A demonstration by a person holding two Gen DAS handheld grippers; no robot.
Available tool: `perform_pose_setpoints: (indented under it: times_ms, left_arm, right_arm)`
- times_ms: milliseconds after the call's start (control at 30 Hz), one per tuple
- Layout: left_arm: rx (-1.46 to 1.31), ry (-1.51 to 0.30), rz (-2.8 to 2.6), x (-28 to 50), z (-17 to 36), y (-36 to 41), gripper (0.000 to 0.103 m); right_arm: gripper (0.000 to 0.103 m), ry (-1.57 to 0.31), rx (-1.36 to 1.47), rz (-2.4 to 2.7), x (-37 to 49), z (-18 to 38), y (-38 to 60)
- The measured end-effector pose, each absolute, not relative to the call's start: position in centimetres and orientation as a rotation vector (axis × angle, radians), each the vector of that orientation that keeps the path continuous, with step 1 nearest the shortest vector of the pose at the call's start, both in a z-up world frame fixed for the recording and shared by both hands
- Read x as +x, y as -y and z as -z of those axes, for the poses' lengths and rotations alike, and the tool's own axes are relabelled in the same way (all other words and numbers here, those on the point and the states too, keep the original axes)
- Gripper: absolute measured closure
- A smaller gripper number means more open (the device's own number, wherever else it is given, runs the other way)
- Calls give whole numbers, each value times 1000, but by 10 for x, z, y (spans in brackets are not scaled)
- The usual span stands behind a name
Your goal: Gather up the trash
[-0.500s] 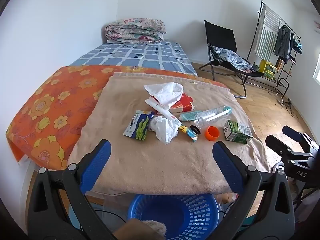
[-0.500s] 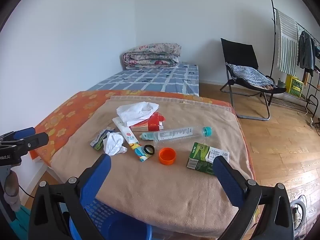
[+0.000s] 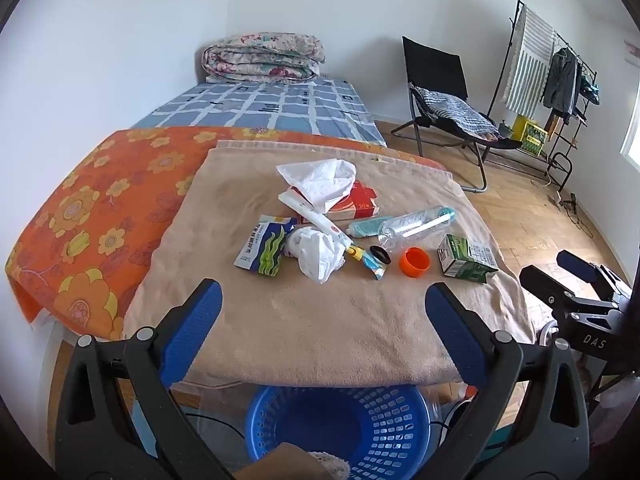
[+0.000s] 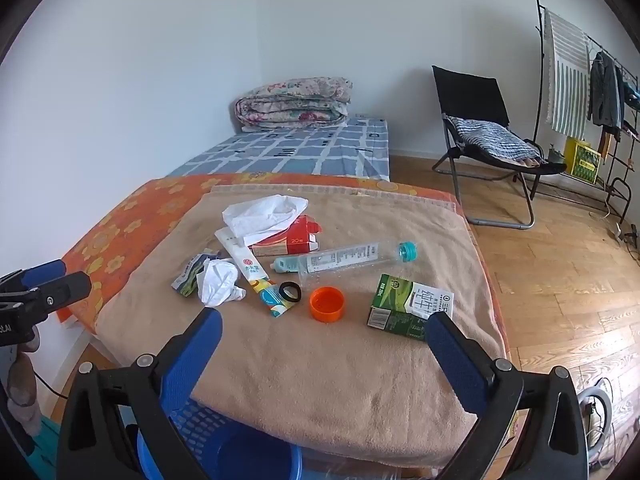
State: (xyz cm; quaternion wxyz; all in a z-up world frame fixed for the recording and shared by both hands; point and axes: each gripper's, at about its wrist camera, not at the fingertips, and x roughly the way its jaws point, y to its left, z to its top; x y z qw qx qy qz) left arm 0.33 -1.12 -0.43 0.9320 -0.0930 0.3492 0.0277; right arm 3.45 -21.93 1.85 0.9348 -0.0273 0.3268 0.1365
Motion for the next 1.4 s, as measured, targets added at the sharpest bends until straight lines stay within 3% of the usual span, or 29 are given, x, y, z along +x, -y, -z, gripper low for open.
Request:
perform_pose_setpoints:
  times_ms: [1400]
  left_arm:
    - [-191, -733, -39, 5, 11, 14, 0]
  right_arm:
    - [0, -719, -26, -275, 37, -12, 223]
